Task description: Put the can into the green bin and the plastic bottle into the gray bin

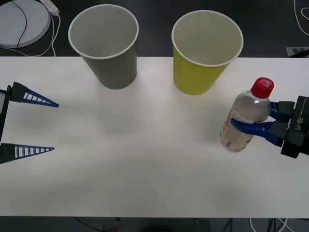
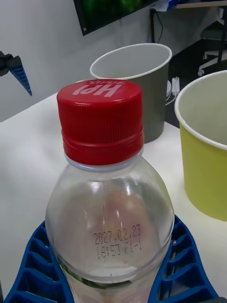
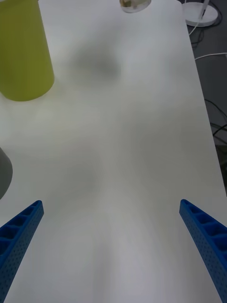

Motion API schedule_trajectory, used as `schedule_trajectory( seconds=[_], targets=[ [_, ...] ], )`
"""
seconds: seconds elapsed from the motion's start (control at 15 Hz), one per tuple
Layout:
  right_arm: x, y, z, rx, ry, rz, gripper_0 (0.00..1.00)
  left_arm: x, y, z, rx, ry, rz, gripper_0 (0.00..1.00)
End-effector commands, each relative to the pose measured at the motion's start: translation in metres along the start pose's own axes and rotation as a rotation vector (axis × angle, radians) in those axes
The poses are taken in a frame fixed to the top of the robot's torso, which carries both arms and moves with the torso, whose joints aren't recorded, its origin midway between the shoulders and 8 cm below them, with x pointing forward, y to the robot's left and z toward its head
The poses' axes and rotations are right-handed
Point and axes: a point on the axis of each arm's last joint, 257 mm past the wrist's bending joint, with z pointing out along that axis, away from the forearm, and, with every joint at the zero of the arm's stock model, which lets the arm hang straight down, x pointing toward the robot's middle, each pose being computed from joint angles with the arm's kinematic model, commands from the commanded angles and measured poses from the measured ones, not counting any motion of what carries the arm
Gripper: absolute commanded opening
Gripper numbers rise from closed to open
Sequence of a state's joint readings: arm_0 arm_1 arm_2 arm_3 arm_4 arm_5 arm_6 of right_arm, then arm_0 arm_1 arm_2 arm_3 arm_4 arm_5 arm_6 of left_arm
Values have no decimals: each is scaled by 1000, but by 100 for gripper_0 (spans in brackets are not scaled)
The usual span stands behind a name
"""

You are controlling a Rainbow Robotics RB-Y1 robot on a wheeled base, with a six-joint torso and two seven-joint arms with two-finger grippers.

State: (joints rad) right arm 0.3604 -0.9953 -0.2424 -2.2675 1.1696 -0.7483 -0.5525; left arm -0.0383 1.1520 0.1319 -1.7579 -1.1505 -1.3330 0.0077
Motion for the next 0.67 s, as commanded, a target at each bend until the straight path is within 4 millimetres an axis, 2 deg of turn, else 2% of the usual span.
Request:
schedule_trajectory(
  seconds=[0.07, 0.67],
  targets=[
    [-13, 7, 1, 0, 31, 9, 0, 0, 0, 0, 0, 0, 0, 100],
    [-51, 29, 14, -17, 137, -7, 0, 0, 0, 0, 0, 0, 0, 100]
  ],
)
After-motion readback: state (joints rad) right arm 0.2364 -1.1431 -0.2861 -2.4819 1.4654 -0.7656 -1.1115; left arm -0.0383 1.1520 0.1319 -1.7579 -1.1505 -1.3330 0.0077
